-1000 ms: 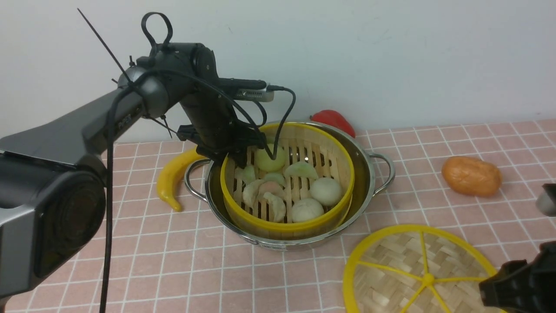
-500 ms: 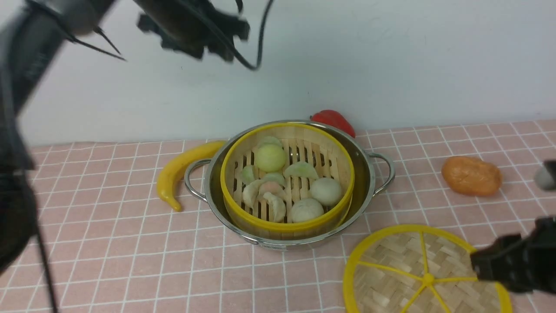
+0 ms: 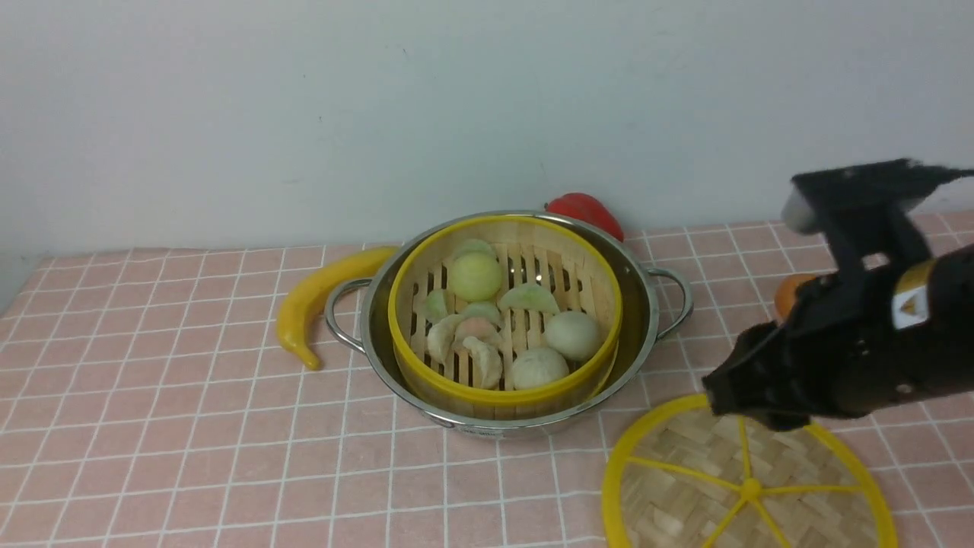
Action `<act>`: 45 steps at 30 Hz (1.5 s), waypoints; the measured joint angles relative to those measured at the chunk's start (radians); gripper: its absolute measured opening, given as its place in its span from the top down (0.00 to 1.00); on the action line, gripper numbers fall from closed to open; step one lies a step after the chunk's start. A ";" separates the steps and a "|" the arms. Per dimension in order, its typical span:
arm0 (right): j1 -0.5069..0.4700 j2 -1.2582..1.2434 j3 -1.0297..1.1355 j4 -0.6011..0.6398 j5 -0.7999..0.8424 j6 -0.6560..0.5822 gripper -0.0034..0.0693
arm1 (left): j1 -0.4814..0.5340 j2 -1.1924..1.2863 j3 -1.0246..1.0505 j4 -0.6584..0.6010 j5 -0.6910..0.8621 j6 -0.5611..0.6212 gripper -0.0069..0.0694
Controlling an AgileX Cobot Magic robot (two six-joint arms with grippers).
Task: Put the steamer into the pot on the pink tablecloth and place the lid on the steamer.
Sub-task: 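Move the gripper down to the bamboo steamer lid and grasp its center knob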
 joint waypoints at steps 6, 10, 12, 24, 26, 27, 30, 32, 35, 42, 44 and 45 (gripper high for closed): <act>0.026 0.129 0.000 -0.154 0.044 0.126 0.62 | 0.000 -0.234 0.206 0.000 0.000 0.071 0.94; 0.026 0.165 0.000 -0.250 0.071 0.205 0.62 | 0.000 -0.411 0.488 0.000 -0.005 0.101 0.94; 0.026 0.173 0.000 -0.278 0.068 0.218 0.62 | 0.000 -0.506 0.665 0.000 -0.057 0.106 0.94; 0.026 0.223 -0.001 -0.297 0.051 0.230 0.62 | 0.000 -1.000 1.620 -0.127 -0.614 0.105 0.94; 0.026 0.252 -0.001 -0.297 0.045 0.230 0.62 | 0.000 -1.024 1.668 -0.157 -0.630 0.104 0.94; 0.026 0.261 -0.001 -0.297 0.042 0.230 0.62 | 0.000 -1.029 1.679 -0.169 -0.631 0.104 0.94; 0.026 0.302 -0.001 -0.297 0.033 0.230 0.62 | 0.000 -1.034 1.692 -0.190 -0.633 0.102 0.94; 0.026 0.317 -0.001 -0.297 0.032 0.230 0.62 | 0.000 -1.034 1.692 -0.197 -0.637 0.102 0.94; 0.026 0.353 -0.001 -0.300 0.031 0.230 0.62 | 0.000 -1.034 1.692 -0.204 -0.651 0.102 0.94; 0.026 0.366 -0.001 -0.325 0.052 0.256 0.76 | 0.000 -1.034 1.692 -0.207 -0.657 0.102 0.94; 0.026 0.366 -0.001 -0.331 0.060 0.257 0.76 | 0.000 -1.034 1.692 -0.207 -0.657 0.102 0.93; 0.026 0.366 -0.004 -0.337 0.076 0.258 0.76 | 0.000 -1.034 1.692 -0.207 -0.657 0.102 0.93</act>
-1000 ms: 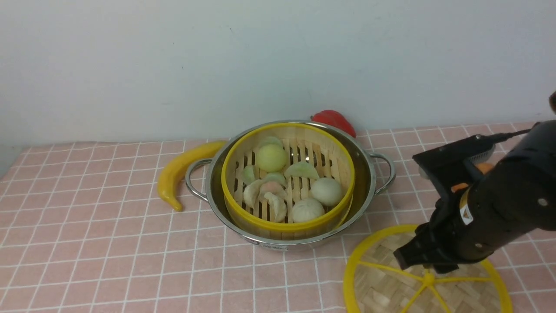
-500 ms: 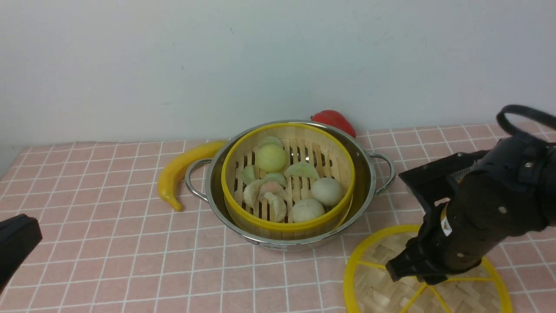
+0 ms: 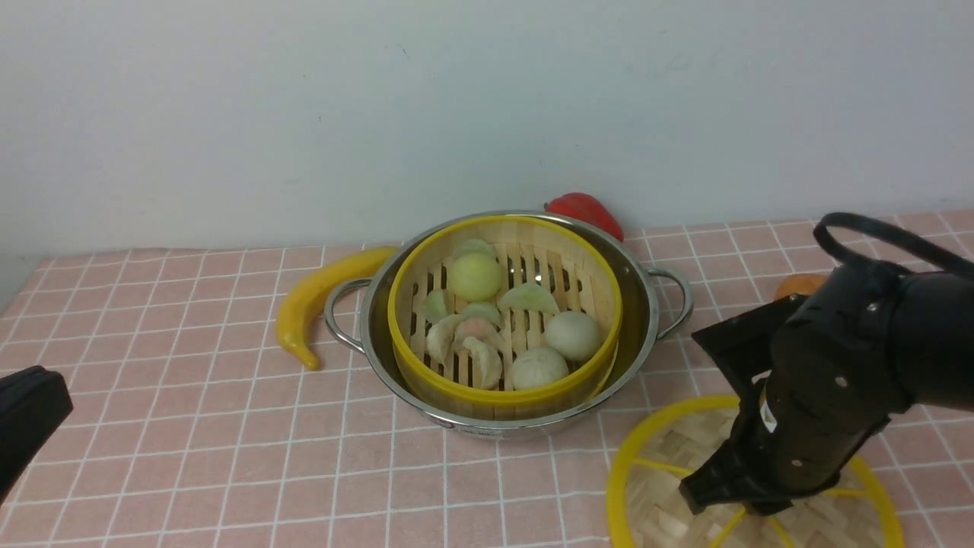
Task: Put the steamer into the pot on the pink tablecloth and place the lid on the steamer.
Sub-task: 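Move the gripper down to the bamboo steamer lid and grasp its center knob, then place the bamboo steamer lid onto the steamer basket in the pot with the right gripper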
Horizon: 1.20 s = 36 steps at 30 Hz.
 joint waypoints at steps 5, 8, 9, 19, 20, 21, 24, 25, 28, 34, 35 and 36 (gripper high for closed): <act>0.000 -0.031 -0.002 -0.011 0.106 0.000 0.76 | 0.000 0.000 0.000 0.000 0.000 0.000 0.92; 0.000 -0.107 -0.024 -0.018 0.217 -0.002 0.76 | 0.000 0.000 0.000 0.000 0.000 0.000 0.92; 0.000 -0.136 -0.043 -0.018 0.253 -0.008 0.76 | 0.000 0.000 0.000 0.000 0.001 0.000 0.92; 0.000 -0.183 -0.497 0.025 0.332 -0.127 0.76 | 0.000 0.000 0.000 0.000 0.011 0.000 0.91; 0.000 -0.161 -0.553 0.034 0.332 -0.136 0.76 | 0.000 0.000 0.000 0.000 0.012 0.000 0.91; 0.000 -0.127 -0.608 0.044 0.332 -0.147 0.76 | 0.000 0.000 0.000 0.000 0.016 0.000 0.91; 0.001 0.064 -0.830 0.080 0.332 -0.186 0.76 | 0.000 0.000 0.000 0.000 0.021 0.001 0.91; 0.001 0.120 -0.898 0.093 0.331 -0.193 0.76 | 0.000 0.000 0.000 0.000 0.024 0.001 0.90; 0.002 0.279 -1.042 0.132 0.331 -0.208 0.76 | 0.000 0.000 0.000 0.000 0.030 0.001 0.89; 0.013 0.433 -1.159 0.159 0.332 -0.232 0.76 | 0.000 0.000 0.000 0.000 0.045 0.001 0.89; 0.013 0.441 -1.161 0.160 0.332 -0.232 0.76 | 0.000 0.000 0.000 0.000 0.045 0.001 0.89; 0.017 0.465 -1.181 0.161 0.336 -0.232 0.76 | 0.000 0.000 0.000 0.001 0.047 0.001 0.89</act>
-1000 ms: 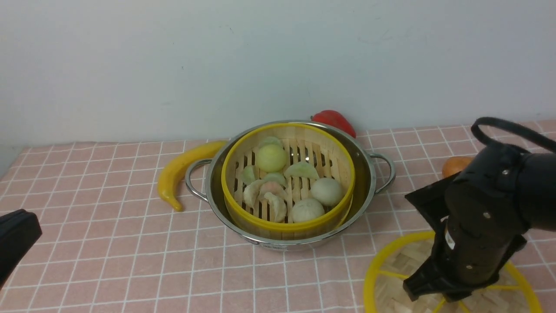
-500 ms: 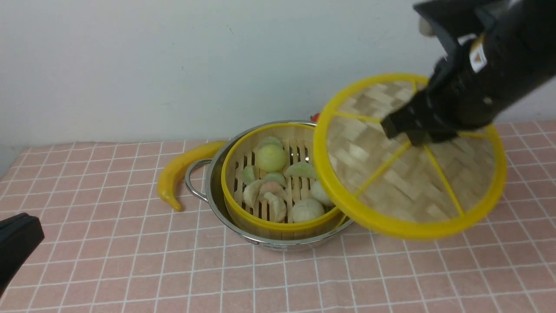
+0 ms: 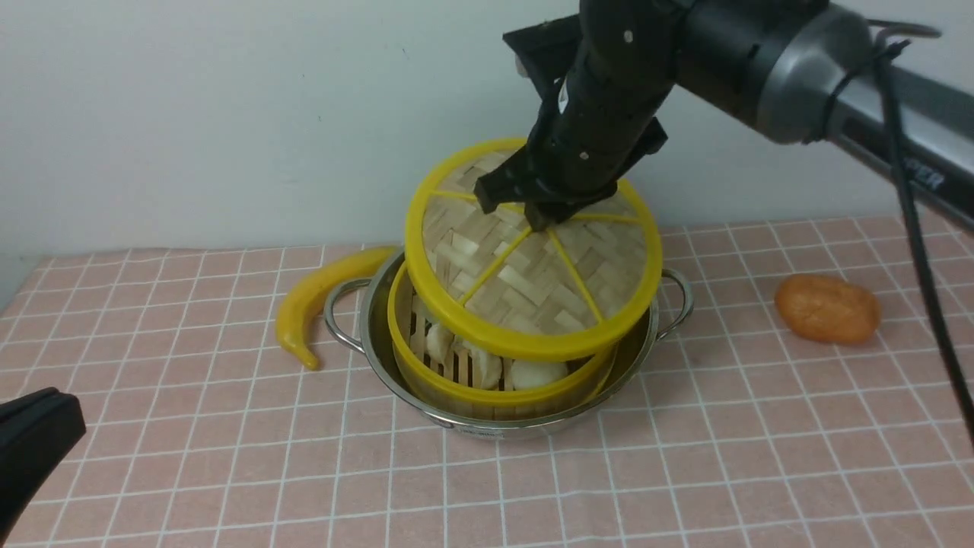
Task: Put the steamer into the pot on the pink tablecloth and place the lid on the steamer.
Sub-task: 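Place the bamboo steamer lid onto the steamer basket in the pot with the right gripper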
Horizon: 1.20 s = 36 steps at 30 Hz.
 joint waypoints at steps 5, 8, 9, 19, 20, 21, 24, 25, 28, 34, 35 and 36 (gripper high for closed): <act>0.019 0.052 -0.038 0.000 0.001 -0.020 0.76 | 0.000 0.000 0.000 0.002 0.000 0.000 0.89; 0.029 0.068 -0.039 0.000 0.000 -0.027 0.76 | 0.000 0.000 0.000 0.002 0.000 0.000 0.89; 0.032 0.074 -0.039 0.000 0.000 -0.027 0.76 | 0.000 0.000 0.000 0.002 0.000 0.000 0.89; 0.036 0.121 -0.041 -0.027 0.001 -0.030 0.76 | 0.000 0.000 0.000 0.003 0.000 0.000 0.89; 0.036 0.121 -0.042 -0.027 0.001 -0.030 0.76 | 0.000 0.000 0.000 0.003 0.000 0.000 0.89; 0.036 0.122 -0.045 -0.027 0.002 -0.030 0.76 | 0.000 0.000 0.000 0.003 0.000 0.000 0.89; 0.036 0.124 -0.064 -0.027 0.002 -0.032 0.76 | 0.000 0.000 0.000 0.003 0.000 0.000 0.89; 0.036 0.124 -0.068 -0.027 0.002 -0.034 0.76 | 0.000 0.000 0.000 0.003 0.000 0.000 0.89; 0.036 0.124 -0.080 -0.023 0.002 -0.044 0.76 | 0.000 0.000 0.000 0.003 0.000 0.000 0.89; 0.036 0.128 -0.090 -0.009 0.002 -0.052 0.76 | 0.000 0.000 0.000 0.003 0.000 0.002 0.88; 0.036 0.133 -0.091 -0.008 0.002 -0.052 0.76 | 0.000 0.000 0.000 0.003 0.000 0.002 0.88; 0.036 0.137 -0.091 -0.008 0.002 -0.053 0.76 | 0.000 0.001 0.000 0.003 0.000 0.002 0.88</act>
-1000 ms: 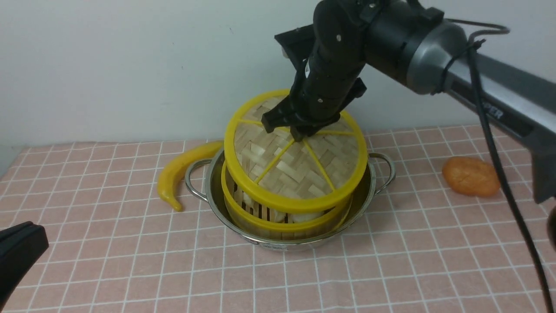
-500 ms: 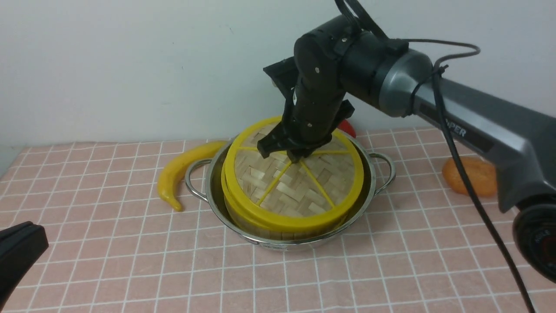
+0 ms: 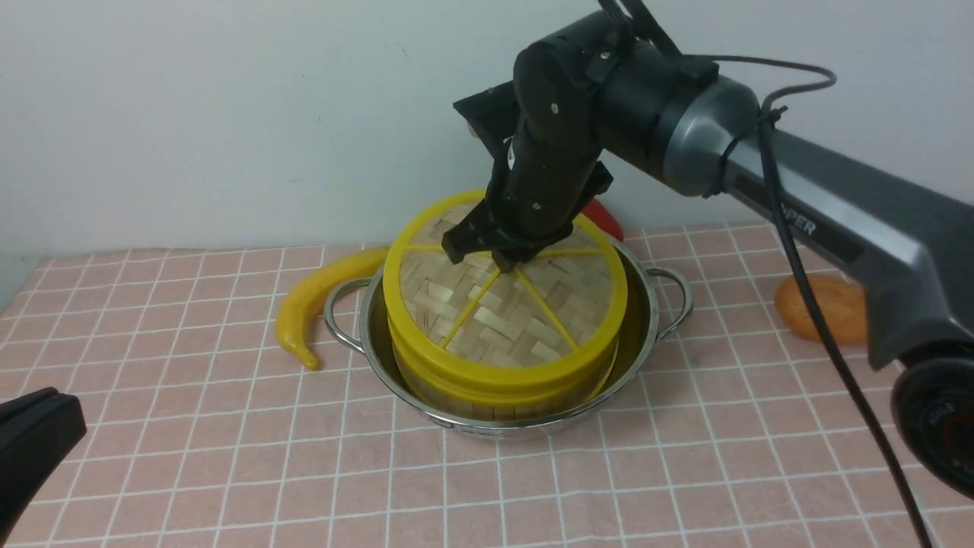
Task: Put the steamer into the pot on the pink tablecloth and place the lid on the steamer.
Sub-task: 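Place the bamboo steamer lid onto the steamer basket in the pot with the right gripper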
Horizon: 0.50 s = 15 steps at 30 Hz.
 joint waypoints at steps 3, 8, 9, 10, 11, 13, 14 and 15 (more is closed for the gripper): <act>0.000 0.018 -0.001 0.000 0.000 -0.004 0.76 | 0.000 0.000 0.000 0.000 0.000 0.000 0.88; 0.000 0.022 -0.009 0.001 0.000 -0.020 0.76 | 0.000 0.000 0.000 0.000 0.000 0.000 0.88; 0.000 0.024 -0.010 0.004 0.000 -0.024 0.76 | 0.000 0.000 0.000 0.000 0.000 0.000 0.88; 0.000 0.024 -0.010 0.006 0.000 -0.025 0.76 | 0.000 0.000 0.000 0.000 0.000 0.000 0.88; 0.000 0.025 -0.013 0.009 0.000 -0.026 0.76 | 0.000 0.000 0.000 0.000 0.000 0.000 0.88; -0.001 0.026 -0.015 0.015 0.002 -0.030 0.76 | 0.000 0.000 0.000 0.000 0.000 0.000 0.88; -0.001 0.028 -0.015 0.015 0.002 -0.030 0.76 | 0.000 0.000 0.000 0.000 0.000 0.000 0.88; -0.001 0.029 -0.016 0.016 0.002 -0.033 0.76 | 0.000 0.000 0.000 0.000 0.000 0.000 0.88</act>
